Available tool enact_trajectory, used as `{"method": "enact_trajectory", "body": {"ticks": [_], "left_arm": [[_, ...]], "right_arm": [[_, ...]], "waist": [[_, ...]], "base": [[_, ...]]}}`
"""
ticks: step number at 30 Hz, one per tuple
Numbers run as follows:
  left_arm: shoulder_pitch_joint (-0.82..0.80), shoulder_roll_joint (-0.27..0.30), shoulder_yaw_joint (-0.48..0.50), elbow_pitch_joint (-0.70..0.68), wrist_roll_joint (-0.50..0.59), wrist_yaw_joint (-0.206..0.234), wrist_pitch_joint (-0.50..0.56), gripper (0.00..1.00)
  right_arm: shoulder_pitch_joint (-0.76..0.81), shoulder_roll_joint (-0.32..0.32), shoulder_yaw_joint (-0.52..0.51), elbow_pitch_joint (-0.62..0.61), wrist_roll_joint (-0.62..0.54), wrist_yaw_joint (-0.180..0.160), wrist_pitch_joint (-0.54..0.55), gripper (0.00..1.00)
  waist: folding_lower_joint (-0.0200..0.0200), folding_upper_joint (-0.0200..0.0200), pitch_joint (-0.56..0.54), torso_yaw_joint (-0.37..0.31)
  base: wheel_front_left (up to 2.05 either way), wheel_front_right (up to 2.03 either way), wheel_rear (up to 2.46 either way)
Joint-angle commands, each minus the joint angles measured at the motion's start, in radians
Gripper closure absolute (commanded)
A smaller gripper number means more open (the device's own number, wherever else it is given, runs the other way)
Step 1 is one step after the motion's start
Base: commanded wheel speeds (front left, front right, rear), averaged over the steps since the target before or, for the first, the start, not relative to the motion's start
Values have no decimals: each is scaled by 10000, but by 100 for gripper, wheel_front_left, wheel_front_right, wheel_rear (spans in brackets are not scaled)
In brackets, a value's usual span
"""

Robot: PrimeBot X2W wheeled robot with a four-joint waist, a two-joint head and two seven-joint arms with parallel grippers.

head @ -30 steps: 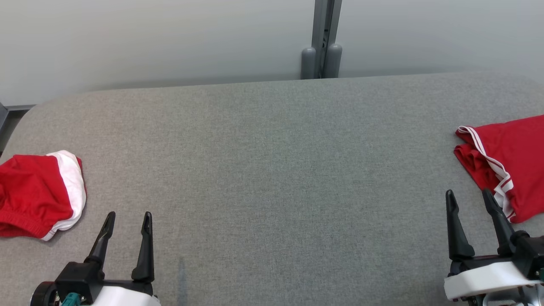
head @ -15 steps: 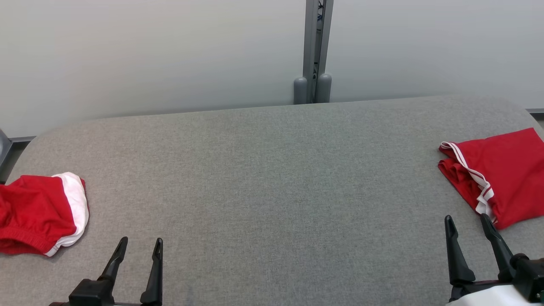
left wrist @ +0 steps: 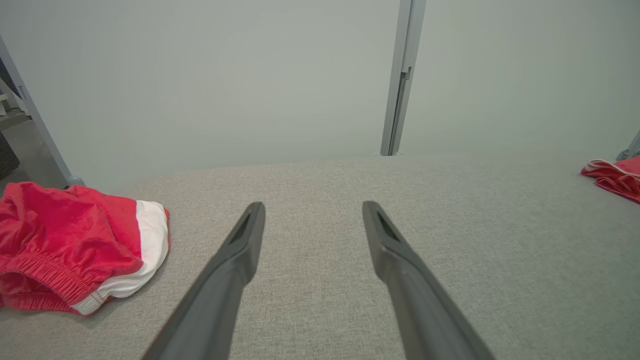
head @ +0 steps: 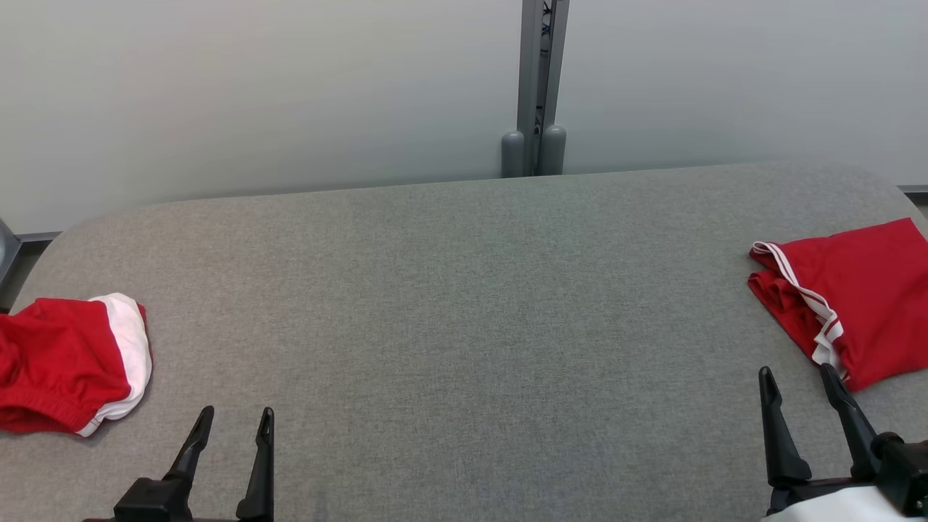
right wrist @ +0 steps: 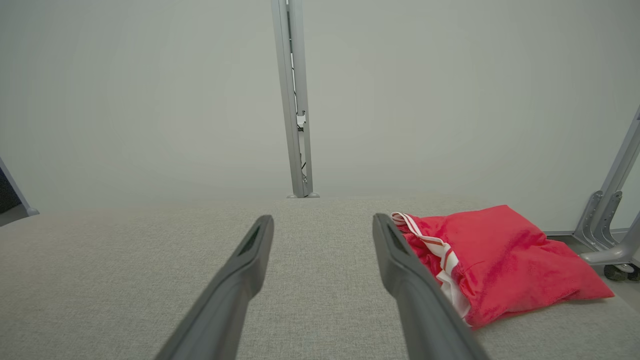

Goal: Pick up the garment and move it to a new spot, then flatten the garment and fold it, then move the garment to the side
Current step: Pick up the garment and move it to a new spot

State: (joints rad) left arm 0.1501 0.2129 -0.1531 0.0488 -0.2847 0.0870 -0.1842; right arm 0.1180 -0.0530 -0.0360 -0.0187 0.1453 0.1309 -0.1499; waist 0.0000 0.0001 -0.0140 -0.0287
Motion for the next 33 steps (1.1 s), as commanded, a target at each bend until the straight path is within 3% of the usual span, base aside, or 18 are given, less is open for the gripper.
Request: {"method": "enact_trajectory", "body": {"ticks": [1, 8, 14, 25, 33], "left_arm": [[1, 60, 0, -10, -54, 55, -12, 0], [-142, 71, -7, 6, -79, 118, -77, 0], [-459, 59, 0, 80, -117, 120, -137, 0], [-950, -2, 170, 461, -218, 182, -468, 0], [-846, 105, 338, 637, -377, 206, -567, 0]], "right_arm": [[112, -13, -53, -68, -84, -2, 34, 0], [64, -21, -34, -178, -242, -2, 92, 0], [96, -44, -71, -372, -388, -1, 184, 0], [104, -84, 107, -933, -602, -2, 565, 0], [68, -80, 536, -1161, -495, -2, 692, 0]], "waist": [[0, -1, 2, 19], [0, -1, 92, 143], [0, -1, 208, 751], [0, -1, 234, 3028], [0, -1, 112, 3874]], "base": [[0, 0, 0], [0, 0, 0], [0, 0, 0], [0, 0, 0], [0, 0, 0]]}}
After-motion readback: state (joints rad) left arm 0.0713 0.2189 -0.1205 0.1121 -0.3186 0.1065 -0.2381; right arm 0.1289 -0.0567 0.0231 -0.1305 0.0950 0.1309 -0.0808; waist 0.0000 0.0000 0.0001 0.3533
